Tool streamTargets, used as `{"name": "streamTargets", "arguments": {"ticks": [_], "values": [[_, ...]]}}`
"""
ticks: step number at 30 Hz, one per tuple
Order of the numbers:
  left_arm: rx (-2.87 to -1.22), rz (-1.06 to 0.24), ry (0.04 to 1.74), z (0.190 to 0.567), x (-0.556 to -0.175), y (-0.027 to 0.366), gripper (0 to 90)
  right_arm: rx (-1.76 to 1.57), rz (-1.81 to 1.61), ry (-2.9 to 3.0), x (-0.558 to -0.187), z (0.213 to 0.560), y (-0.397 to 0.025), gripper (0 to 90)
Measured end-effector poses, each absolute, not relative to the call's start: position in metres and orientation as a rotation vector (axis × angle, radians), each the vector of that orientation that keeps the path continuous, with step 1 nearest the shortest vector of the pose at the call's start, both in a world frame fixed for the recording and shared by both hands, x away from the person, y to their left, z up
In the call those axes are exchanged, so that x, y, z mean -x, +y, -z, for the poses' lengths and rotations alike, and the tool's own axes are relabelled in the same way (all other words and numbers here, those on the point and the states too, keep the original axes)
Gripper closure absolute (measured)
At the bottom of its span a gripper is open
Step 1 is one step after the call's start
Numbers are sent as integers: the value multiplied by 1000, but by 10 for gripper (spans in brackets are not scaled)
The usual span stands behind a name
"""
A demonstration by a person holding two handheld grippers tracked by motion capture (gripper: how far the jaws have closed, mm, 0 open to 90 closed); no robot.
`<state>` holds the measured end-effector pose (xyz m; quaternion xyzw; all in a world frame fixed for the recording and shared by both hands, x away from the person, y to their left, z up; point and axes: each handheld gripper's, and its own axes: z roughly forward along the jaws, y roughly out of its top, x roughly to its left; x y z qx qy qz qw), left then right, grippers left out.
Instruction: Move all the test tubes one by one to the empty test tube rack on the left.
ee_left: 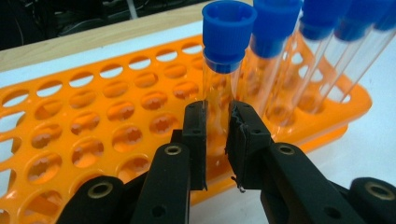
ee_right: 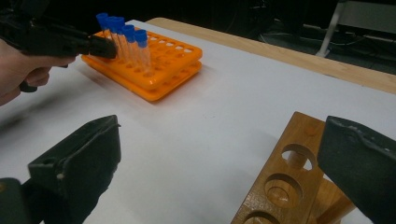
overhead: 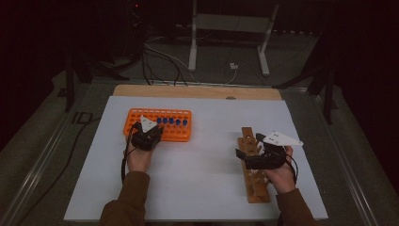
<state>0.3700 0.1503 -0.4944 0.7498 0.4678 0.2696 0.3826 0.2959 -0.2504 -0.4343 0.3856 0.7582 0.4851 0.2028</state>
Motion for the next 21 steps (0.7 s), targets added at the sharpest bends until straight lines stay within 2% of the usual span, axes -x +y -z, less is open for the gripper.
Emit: {"name": "streamTargets", "arguments": {"ticks": [13, 16, 21], "values": [[-1875, -656, 1241, 494, -370, 152, 758, -1074, -1356, 2115, -296, 434, -251, 4], [-1856, -651, 1241, 492, -367, 152, 693, -1078, -1356, 2113, -296, 434, -252, 3], [-1812, -645, 1224, 481, -359, 156, 527, -1078, -1362, 2103, -296, 434, -254, 3]]}}
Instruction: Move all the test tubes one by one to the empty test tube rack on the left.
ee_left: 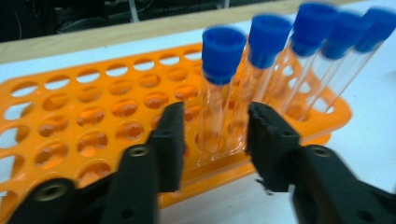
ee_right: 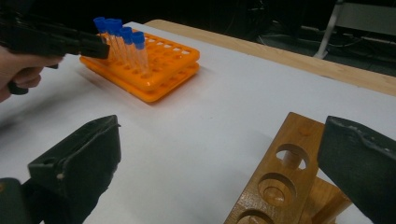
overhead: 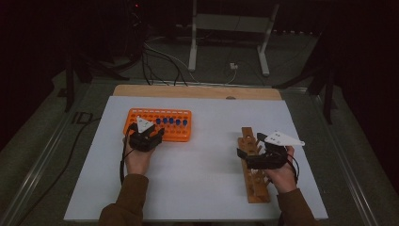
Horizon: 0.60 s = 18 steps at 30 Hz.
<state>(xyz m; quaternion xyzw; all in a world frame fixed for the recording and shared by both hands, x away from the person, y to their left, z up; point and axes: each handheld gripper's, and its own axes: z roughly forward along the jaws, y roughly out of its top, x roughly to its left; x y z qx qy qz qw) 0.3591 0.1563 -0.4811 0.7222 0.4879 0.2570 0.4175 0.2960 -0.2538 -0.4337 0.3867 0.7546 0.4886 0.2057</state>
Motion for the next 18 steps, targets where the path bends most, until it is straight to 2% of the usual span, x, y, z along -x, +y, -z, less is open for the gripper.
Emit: {"name": "streamTargets", "arguments": {"ticks": [5, 12, 18], "values": [[-1764, -619, 1184, 469, -349, 163, 370, -1075, -1362, 2099, -295, 433, -255, 3], [-1729, -608, 1102, 453, -324, 167, 197, -1079, -1373, 2086, -293, 436, -259, 4], [-1686, -608, 1039, 443, -300, 176, 147, -1071, -1393, 2065, -291, 439, -262, 4]]}}
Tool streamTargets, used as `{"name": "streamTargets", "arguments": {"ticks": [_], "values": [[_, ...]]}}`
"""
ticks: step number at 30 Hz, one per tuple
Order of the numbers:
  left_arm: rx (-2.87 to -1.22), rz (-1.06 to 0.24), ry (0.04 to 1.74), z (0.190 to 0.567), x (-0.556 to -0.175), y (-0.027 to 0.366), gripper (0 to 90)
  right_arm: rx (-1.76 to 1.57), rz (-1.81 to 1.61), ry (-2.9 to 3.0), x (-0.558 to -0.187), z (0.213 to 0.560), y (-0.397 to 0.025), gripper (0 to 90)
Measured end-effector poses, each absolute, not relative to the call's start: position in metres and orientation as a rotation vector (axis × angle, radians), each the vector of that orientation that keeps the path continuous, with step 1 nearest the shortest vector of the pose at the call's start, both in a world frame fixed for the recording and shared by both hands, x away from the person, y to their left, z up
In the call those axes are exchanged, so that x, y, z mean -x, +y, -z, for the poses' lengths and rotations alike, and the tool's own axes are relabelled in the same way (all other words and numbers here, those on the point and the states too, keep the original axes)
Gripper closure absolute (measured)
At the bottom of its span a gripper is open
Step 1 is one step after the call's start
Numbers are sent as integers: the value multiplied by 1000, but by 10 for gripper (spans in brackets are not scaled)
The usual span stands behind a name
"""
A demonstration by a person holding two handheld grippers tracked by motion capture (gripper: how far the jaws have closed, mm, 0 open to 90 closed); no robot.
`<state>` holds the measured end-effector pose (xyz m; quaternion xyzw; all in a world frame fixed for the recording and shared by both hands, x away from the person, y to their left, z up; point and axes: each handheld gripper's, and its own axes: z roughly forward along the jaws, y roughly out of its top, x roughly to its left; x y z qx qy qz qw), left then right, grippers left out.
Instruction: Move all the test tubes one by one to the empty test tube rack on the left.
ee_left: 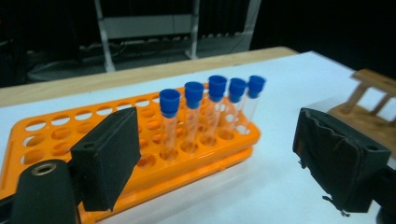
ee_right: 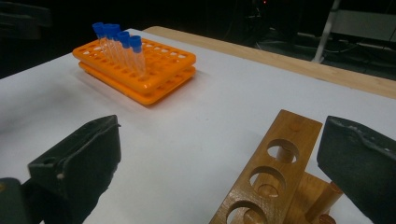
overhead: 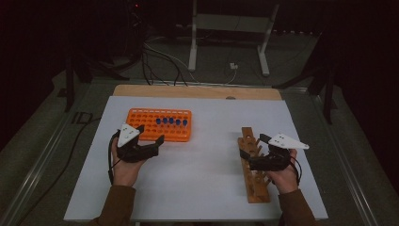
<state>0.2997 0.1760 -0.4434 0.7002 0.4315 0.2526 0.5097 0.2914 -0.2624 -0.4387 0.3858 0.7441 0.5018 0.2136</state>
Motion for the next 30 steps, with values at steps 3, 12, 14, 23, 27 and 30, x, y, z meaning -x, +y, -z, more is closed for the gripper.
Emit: {"name": "streamTargets", "arguments": {"ticks": [3, 12, 14, 23, 27, 30], "values": [[-1681, -622, 1004, 444, -289, 181, 123, -1066, -1403, 2058, -291, 441, -263, 4], [-1617, -672, 1035, 449, -268, 203, 11, -1065, -1418, 2013, -288, 445, -269, 4], [-1597, -689, 1048, 449, -264, 207, 8, -1054, -1417, 2000, -286, 445, -271, 4], [-1556, -729, 1097, 450, -260, 218, 7, -1046, -1450, 1960, -284, 448, -278, 4], [-1551, -735, 1100, 450, -259, 220, 6, -1041, -1455, 1956, -283, 449, -277, 4], [-1547, -737, 1105, 450, -259, 221, 6, -1042, -1456, 1955, -283, 449, -277, 4]]}}
